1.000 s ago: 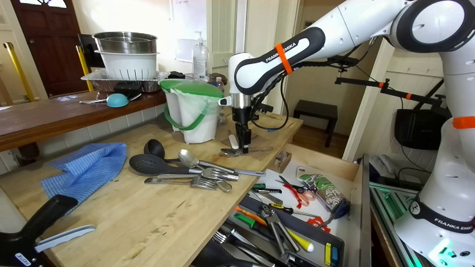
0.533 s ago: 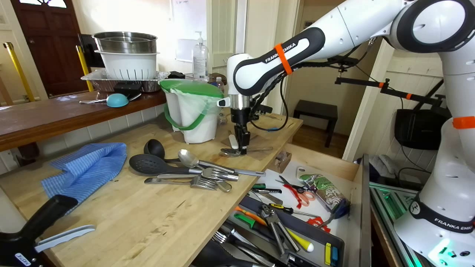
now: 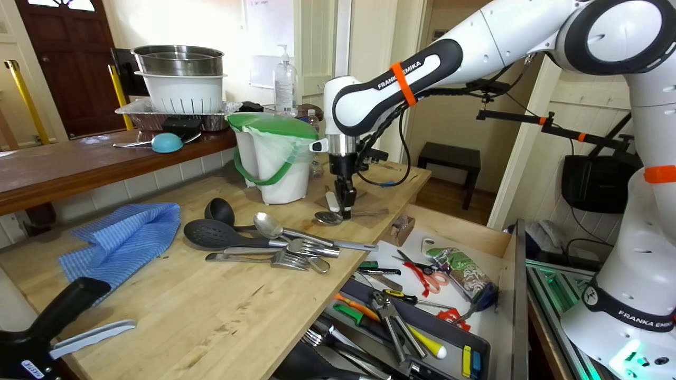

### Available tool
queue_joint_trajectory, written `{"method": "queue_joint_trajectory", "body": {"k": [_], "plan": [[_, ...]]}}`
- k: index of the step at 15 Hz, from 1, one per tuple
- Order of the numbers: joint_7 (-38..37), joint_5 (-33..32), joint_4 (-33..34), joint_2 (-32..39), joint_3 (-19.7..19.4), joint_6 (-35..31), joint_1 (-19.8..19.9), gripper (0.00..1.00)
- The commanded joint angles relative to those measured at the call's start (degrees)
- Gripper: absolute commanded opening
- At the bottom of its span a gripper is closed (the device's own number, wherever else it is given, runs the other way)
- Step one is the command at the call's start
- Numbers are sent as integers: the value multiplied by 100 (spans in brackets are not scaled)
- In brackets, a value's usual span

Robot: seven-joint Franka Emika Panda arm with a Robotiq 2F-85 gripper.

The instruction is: Put the spoon in the the drawer

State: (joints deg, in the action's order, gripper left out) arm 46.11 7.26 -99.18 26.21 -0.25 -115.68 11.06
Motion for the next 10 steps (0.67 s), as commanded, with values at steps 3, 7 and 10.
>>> {"method": "queue_joint_trajectory", "body": {"k": [3,7,10], "plan": [[690,192,-462,-593,165,-37,167,2],[1758,606,-792,-1038,245,104,215,2],[2162,852,-851,-1114,247,384,72,2]]}}
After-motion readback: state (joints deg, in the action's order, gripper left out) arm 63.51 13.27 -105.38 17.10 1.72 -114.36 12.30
